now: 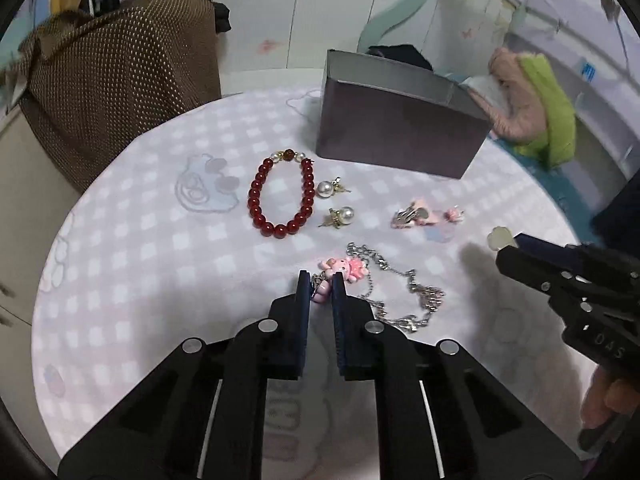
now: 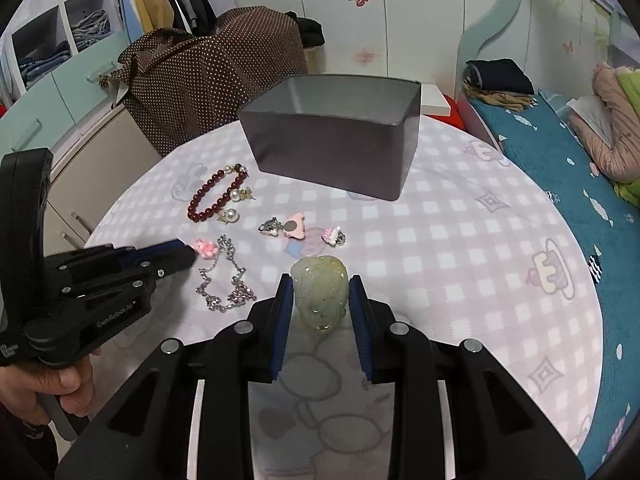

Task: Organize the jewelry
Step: 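Carry the pendant and charm into the gray box while both tools open to release them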

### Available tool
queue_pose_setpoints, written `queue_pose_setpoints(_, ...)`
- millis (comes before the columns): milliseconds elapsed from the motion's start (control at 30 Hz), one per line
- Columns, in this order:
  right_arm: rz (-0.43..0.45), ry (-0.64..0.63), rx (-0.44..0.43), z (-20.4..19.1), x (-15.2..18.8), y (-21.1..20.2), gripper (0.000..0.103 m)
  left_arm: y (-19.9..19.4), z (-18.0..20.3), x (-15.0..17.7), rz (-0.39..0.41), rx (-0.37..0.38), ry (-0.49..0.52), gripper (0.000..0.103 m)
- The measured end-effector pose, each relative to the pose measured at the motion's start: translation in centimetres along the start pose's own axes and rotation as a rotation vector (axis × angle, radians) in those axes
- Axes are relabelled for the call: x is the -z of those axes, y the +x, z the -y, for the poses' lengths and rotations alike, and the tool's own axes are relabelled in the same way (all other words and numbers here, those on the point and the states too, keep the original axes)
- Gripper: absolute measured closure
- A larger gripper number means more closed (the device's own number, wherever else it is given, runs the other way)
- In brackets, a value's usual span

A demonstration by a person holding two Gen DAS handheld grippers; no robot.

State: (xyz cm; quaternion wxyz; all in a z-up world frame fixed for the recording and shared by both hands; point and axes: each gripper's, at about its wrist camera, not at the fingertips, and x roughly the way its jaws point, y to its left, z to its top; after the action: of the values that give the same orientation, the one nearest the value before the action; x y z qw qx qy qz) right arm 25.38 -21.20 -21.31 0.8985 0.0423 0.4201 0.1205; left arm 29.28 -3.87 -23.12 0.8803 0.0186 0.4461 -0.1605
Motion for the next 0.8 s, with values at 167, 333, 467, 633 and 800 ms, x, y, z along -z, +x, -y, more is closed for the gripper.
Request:
queue_pose_setpoints(167,0.023,0.002,-0.001,0.2,-0.4,-1.1,0.077,-2.1,-0.3,-0.1,0.051,0.004,-0.017,0.092)
queue_pose_setpoints(333,0.052,-0.010,-0.005,-0.3,-1.3,-2.1,0.077,-4.5,-0.4,-0.8,0.101,0.003,-0.020,0.092)
queue_pose_setpoints(467,0.079,-0.031,-0.007,-0.7,-2.4,-3.0,0.077,-6.6,-0.2,-1.8,0.145,0.013,-0.014,0.092)
queue_pose_setpoints(633,0.139,-0.071,0.005,-0.9,-5.2,-4.4,0.077,-9.2,0.6,-4.3,0.224,0.028,0.019,0.092)
queue_pose_setpoints(800,0.191,-0.090,0.010,-0.7,-9.2,-5.0,0.077,-11.0,1.8,-8.6,0.312,0.049,0.051,0.092)
